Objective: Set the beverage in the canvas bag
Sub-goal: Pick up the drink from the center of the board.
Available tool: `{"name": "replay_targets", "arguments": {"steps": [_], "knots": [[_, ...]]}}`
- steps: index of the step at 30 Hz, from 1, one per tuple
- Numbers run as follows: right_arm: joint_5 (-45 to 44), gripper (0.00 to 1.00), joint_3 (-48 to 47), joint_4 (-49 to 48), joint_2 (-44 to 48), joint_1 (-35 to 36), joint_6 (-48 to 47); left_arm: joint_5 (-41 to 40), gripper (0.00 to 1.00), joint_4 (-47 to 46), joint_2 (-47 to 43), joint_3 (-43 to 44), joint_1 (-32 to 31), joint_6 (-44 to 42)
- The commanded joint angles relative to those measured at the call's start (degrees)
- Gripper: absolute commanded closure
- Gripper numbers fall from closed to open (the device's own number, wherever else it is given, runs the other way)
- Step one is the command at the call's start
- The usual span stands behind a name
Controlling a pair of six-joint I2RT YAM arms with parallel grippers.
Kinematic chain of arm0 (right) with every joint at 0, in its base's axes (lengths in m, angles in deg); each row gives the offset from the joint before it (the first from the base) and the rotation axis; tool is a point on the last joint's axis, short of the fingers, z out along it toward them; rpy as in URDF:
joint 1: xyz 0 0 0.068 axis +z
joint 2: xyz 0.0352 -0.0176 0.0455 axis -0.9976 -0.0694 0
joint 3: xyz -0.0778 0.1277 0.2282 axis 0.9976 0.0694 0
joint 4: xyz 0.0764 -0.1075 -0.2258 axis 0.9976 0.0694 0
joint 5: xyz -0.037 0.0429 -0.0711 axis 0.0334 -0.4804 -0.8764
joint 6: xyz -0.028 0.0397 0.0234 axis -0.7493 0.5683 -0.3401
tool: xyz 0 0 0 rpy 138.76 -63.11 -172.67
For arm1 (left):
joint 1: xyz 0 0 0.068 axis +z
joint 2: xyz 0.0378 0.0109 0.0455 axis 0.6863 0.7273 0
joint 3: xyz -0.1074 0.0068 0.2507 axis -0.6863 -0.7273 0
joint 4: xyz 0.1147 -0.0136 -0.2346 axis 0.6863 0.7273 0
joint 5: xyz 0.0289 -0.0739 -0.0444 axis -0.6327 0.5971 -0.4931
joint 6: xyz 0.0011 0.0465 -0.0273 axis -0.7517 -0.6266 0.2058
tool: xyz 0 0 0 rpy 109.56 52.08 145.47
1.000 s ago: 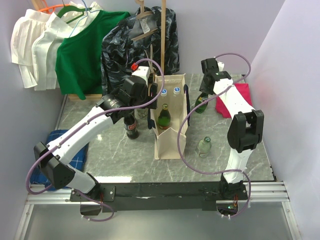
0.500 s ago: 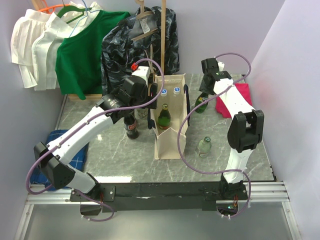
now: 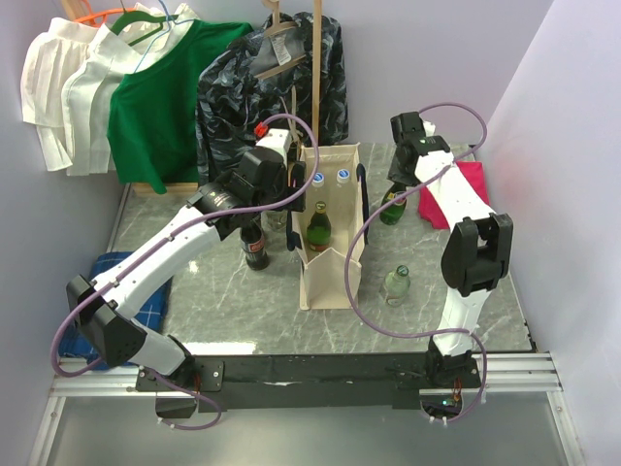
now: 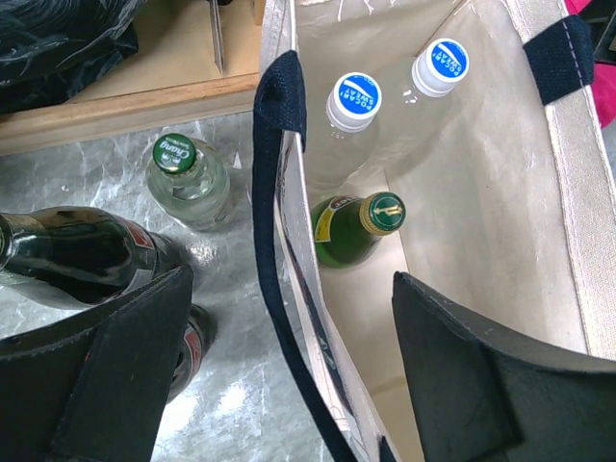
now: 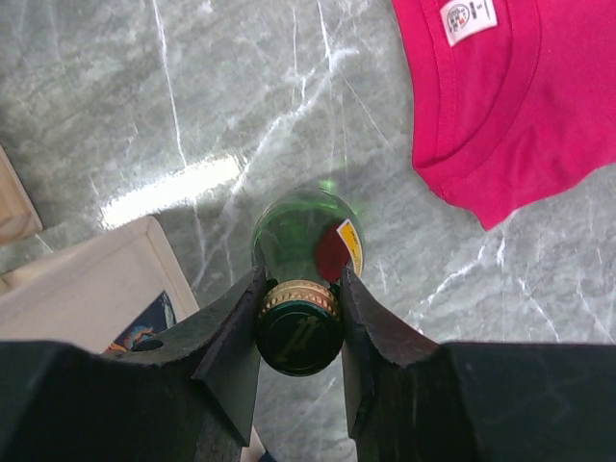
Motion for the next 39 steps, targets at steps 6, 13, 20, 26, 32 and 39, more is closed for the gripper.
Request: {"name": "replay_targets", "arguments": {"steps": [6,13,20,26,32,39], "knots": [[-0.8,1.00,-4.0,-0.2,9.4,-0.1,-0.4,1.9,0.12,-0.4,0.1,-0.1,0.3,1.3],[-0.5,1.00,-3.3,1.1,14.1,0.1,-0.5,2.6,0.13,-0.4,-0.4,-1.7,0.3,1.4],[-0.8,1.00,-3.3,3.1,18.9,1.2,-0.7,3.4,0.16,-0.4,-0.7,-3.7,0.2,2.0],[-1.6,1.00,-4.2,5.2,22.2,2.4,-0.6,4.2,0.21,-0.3,-2.1,-5.2,0.3,2.2],[-2.3,1.00,-4.7,6.7,24.3,3.1,-0.4,3.7,0.31,0.2,-3.8,-6.9,0.3,2.3],[-3.0,1.00,-8.6,8.8,25.0,4.7,-0.3,4.2,0.47,-0.3,-5.6,-8.6,0.2,3.3]]}}
